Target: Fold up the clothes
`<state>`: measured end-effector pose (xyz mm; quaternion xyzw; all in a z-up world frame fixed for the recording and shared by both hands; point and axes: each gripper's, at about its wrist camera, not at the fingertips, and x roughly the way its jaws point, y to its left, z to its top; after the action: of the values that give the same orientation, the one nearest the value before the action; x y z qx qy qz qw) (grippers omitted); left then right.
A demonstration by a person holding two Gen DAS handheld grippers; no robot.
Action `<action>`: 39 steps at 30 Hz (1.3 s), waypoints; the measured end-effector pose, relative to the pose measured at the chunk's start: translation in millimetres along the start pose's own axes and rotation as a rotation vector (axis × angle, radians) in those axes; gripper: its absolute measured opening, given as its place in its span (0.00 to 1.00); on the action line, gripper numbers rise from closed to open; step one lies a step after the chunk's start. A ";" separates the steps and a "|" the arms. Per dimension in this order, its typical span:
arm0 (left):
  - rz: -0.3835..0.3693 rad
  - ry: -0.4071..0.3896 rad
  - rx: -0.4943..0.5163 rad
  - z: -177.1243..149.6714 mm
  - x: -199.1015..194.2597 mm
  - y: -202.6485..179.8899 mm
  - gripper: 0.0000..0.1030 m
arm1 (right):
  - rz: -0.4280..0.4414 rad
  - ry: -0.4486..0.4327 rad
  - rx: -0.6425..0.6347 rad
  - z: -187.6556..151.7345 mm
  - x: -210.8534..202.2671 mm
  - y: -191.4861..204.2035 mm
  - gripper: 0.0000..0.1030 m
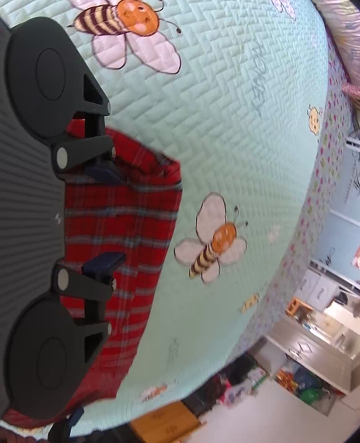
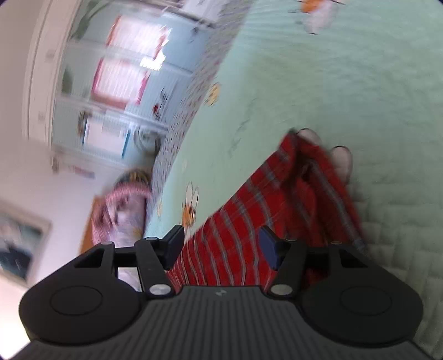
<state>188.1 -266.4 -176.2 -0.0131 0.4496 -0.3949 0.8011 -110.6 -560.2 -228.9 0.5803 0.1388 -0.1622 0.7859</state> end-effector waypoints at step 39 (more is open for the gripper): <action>-0.038 -0.184 0.055 -104.2 -71.3 2.3 0.57 | -0.124 -0.262 -0.247 -59.5 -131.9 22.0 0.59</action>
<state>93.2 -184.0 -188.6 -0.0358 0.3628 -0.4196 0.8313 -223.1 -484.9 -173.3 0.4435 0.0897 -0.2663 0.8511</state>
